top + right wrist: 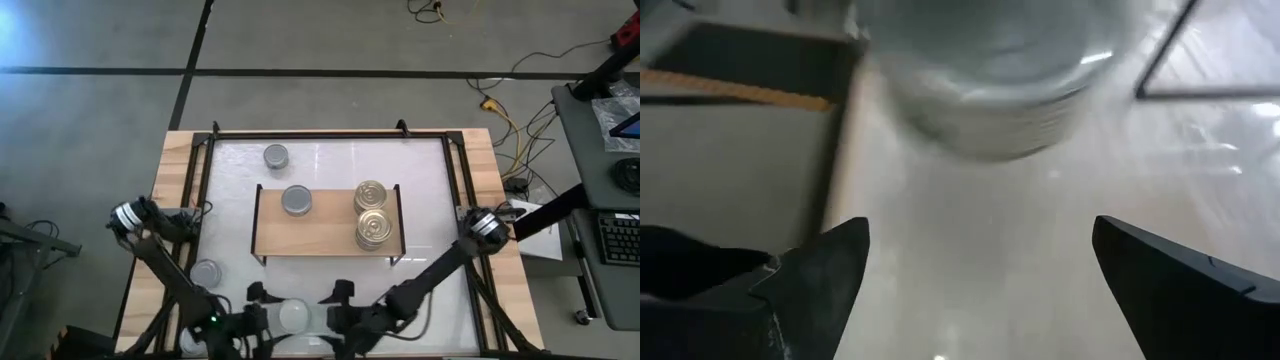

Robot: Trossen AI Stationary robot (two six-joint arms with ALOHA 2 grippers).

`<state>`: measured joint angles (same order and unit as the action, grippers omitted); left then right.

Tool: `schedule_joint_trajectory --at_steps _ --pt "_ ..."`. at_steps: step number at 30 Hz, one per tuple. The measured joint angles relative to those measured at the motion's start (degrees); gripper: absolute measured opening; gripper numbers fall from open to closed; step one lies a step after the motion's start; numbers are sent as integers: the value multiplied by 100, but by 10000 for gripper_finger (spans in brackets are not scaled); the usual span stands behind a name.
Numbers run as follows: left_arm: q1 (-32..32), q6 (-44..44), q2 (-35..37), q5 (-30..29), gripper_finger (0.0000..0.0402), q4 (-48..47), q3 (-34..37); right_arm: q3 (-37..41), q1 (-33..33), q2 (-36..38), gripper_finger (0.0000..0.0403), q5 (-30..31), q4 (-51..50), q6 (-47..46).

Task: Stack canned seafood by type on shelf
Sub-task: Stack the green tuna can on top of the other green tuna can on the shelf

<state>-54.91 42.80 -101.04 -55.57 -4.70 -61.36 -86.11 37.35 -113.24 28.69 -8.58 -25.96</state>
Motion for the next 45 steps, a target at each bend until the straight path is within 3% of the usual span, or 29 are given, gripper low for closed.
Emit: schedule_joint_trajectory --at_steps 7,12,19,27,39,45 --pt "352 -715 1398 -590 350 -997 3 4 276 780 375 -40 255 482" --pt "1101 -1520 2205 -586 351 -1313 9 13 440 1086 375 7 459 920" --pt "2768 -2276 2628 640 351 -1664 22 20 534 1099 375 45 435 805" --pt "4027 -2549 2700 1221 352 -1868 108 22 857 1096 375 -13 439 643" --pt "4324 -2328 2810 1467 394 -1826 529 24 952 1102 375 -2 349 657" --pt "4341 -2216 2811 1610 390 -1844 533 26 950 1104 375 -2 290 626"
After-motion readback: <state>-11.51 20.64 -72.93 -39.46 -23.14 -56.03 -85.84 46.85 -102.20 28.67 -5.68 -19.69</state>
